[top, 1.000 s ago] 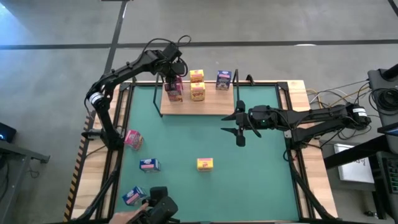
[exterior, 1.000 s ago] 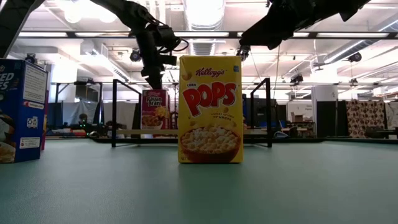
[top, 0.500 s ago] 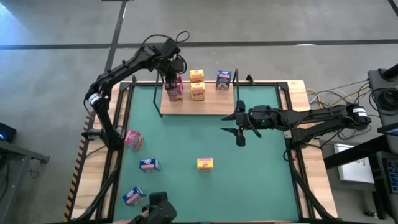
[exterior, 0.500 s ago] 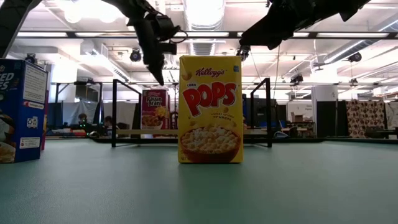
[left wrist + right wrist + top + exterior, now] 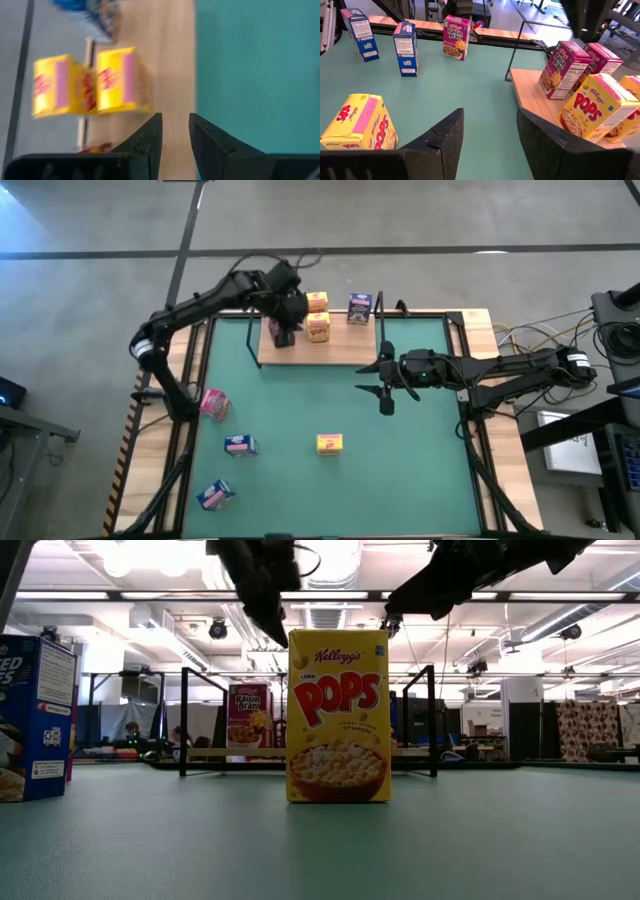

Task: Stack cereal on shelf
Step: Put the yellow cereal box on the shelf aligned with the other yellow cereal boxes

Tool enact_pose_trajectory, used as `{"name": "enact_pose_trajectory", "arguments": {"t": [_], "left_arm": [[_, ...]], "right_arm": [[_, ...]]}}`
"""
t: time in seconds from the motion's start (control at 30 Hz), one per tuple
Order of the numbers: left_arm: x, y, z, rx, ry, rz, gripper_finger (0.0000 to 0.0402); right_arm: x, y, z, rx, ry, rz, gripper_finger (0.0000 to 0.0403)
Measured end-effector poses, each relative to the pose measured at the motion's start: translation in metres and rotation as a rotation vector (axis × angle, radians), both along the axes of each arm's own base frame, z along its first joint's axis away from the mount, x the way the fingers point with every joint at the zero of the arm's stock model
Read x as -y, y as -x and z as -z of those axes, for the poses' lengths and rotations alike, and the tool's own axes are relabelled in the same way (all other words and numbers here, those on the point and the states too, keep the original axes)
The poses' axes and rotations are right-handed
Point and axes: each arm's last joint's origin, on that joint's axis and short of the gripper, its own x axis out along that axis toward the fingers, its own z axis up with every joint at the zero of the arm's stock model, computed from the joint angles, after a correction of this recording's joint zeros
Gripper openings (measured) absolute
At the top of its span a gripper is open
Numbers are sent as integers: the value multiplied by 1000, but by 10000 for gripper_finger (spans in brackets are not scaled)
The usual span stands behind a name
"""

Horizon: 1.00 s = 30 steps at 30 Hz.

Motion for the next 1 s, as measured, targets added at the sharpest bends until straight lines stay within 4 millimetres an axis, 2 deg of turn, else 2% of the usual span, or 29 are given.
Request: {"name": "enact_pose_trajectory", "arguments": {"t": [0.13,0.27,0.77,1.0], "left_arm": [[22,-7,-3,15,1,52,78],[43,-4,-2,50,-1,73,78],[143,56,36,250,19,-45,77],[183,71,39,283,94,-15,77]], "right_arm": [[0,0,0,-4,-9,3,163],[0,0,1,-5,-17,5,152],[-3,-1,1,6,-88,17,142],[-18,-3,-1,23,-108,-38,139]]}}
